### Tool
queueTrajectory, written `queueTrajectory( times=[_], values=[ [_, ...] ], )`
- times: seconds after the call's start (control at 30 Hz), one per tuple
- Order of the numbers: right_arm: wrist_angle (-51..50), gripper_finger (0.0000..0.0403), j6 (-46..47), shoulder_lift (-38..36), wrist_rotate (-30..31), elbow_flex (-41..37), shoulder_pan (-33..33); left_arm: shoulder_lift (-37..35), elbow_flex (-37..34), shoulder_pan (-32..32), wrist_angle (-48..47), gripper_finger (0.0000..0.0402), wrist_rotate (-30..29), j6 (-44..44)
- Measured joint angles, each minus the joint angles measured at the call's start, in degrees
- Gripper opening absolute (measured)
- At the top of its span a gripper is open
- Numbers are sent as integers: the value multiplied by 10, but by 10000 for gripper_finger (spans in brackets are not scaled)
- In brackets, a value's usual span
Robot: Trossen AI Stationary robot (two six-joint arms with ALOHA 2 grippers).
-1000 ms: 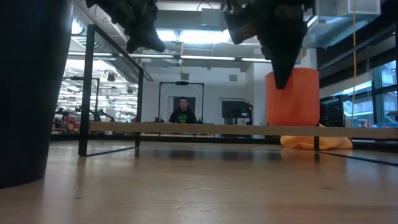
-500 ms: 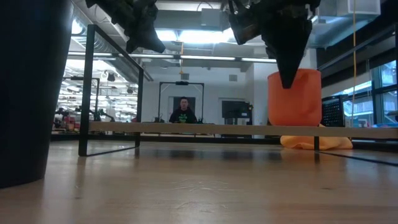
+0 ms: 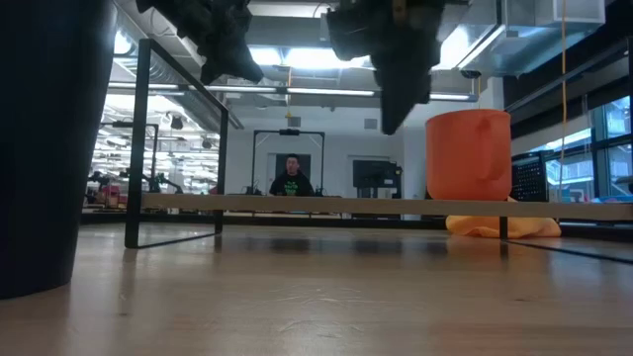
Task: Stack small to large cups/mugs on shelf
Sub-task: Put the brown mug on the shelf
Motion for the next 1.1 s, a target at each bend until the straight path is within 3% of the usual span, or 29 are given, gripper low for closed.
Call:
queueTrajectory(
  times=[0.1, 0.27, 0.5, 0.83, 1.1],
  values=[
    [33, 12, -30, -7, 0, 0, -18, 0, 0, -4, -8, 39, 31, -1],
    [121, 12, -52, -53, 0, 1, -43, -13, 0, -19, -30, 39, 34, -1],
    [215, 12, -51, -134, 0, 1, -66, -97, 0, -31, -35, 39, 35, -15],
    [217, 13, -9, -165, -1, 1, -73, -195, 0, -57, -193, 39, 33, -55],
    [223, 75, 18, -163, -16, 1, -51, -247, 0, -124, -270, 39, 19, -103]
  ],
)
